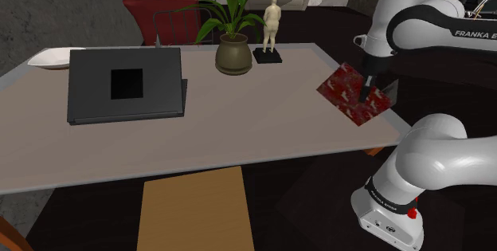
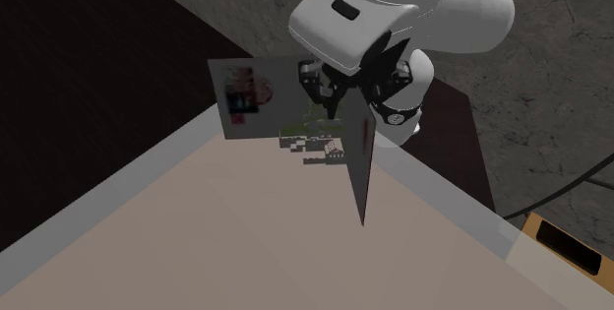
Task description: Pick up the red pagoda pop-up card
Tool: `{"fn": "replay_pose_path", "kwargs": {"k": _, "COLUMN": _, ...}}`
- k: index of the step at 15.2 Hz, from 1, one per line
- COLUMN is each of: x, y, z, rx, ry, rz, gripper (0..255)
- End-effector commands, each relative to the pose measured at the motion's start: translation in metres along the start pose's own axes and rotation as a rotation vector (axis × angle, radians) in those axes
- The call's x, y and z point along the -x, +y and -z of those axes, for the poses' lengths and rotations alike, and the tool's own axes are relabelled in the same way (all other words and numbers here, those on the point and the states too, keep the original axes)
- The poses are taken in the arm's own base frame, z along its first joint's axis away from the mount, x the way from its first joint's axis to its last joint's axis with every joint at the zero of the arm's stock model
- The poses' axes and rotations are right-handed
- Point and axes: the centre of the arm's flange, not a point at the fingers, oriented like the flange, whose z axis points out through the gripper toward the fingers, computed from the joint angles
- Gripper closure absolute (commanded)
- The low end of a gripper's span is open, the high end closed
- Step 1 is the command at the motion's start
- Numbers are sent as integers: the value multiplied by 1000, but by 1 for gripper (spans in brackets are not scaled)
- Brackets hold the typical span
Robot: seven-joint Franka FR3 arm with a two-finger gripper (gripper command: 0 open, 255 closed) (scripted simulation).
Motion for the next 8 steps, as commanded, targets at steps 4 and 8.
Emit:
{"fn": "replay_pose_path", "kwargs": {"k": 4, "x": 16, "y": 2, "z": 43, "rx": 26, "ry": 69, "rz": -11, "gripper": 255}}
{"fn": "replay_pose_path", "kwargs": {"k": 8, "x": 18, "y": 3, "z": 54, "rx": 26, "ry": 69, "rz": -11, "gripper": 255}}
